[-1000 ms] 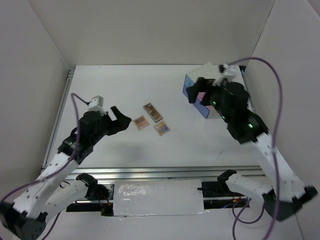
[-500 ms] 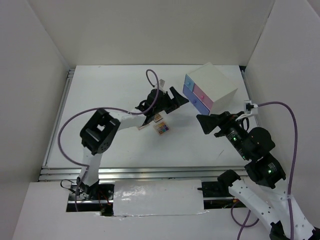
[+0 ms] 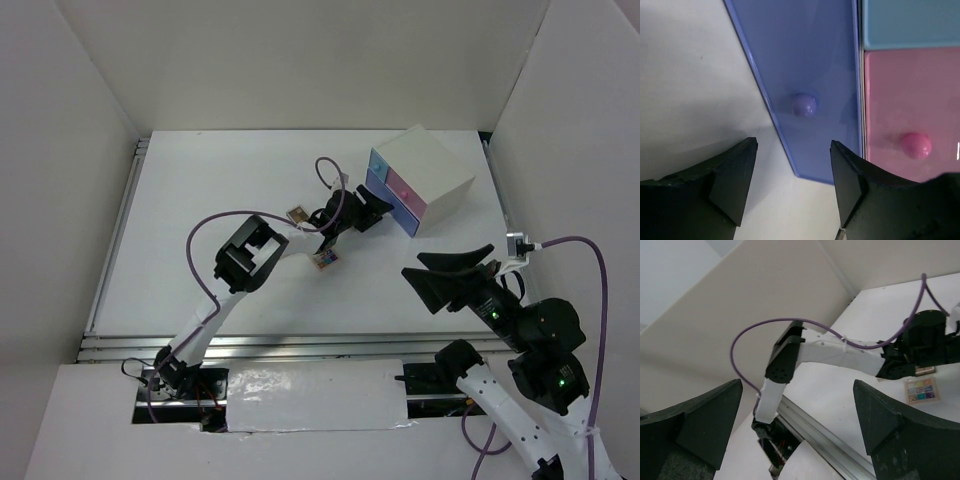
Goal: Organize the makeup
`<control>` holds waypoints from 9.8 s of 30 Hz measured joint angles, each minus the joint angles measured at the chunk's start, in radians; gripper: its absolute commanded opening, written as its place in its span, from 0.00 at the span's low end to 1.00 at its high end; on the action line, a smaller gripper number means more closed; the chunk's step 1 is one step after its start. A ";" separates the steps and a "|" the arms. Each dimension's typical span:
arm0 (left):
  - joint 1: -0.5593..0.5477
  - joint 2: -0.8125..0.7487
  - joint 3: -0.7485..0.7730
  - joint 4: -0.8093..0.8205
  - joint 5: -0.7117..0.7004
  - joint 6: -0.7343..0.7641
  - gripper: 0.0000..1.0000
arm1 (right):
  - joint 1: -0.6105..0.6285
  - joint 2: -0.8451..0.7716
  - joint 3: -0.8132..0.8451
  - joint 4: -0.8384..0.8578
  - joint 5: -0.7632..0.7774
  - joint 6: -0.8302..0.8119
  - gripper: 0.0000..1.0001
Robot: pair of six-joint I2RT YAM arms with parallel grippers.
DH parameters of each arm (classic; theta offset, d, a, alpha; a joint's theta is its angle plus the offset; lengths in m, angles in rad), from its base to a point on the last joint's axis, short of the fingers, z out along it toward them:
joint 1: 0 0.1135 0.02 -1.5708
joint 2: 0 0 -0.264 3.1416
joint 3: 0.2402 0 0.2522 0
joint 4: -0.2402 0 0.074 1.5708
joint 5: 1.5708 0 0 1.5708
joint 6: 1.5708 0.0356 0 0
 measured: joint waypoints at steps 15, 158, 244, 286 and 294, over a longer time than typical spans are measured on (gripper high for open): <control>0.011 0.123 0.127 0.077 -0.061 -0.103 0.59 | 0.000 -0.042 -0.071 0.018 -0.139 0.025 0.98; 0.314 -1.504 -0.636 -1.192 -0.316 0.575 0.99 | 0.082 1.413 0.365 -0.034 0.110 -0.406 1.00; 0.393 -1.836 -0.826 -1.252 -0.068 0.815 0.99 | 0.143 2.050 1.061 -0.234 0.291 -0.535 0.97; 0.393 -1.853 -0.826 -1.249 -0.040 0.818 0.99 | 0.171 2.079 1.081 -0.278 0.155 -0.521 0.77; 0.393 -1.857 -0.826 -1.249 -0.039 0.818 0.99 | 0.190 2.079 1.081 -0.287 0.190 -0.537 0.77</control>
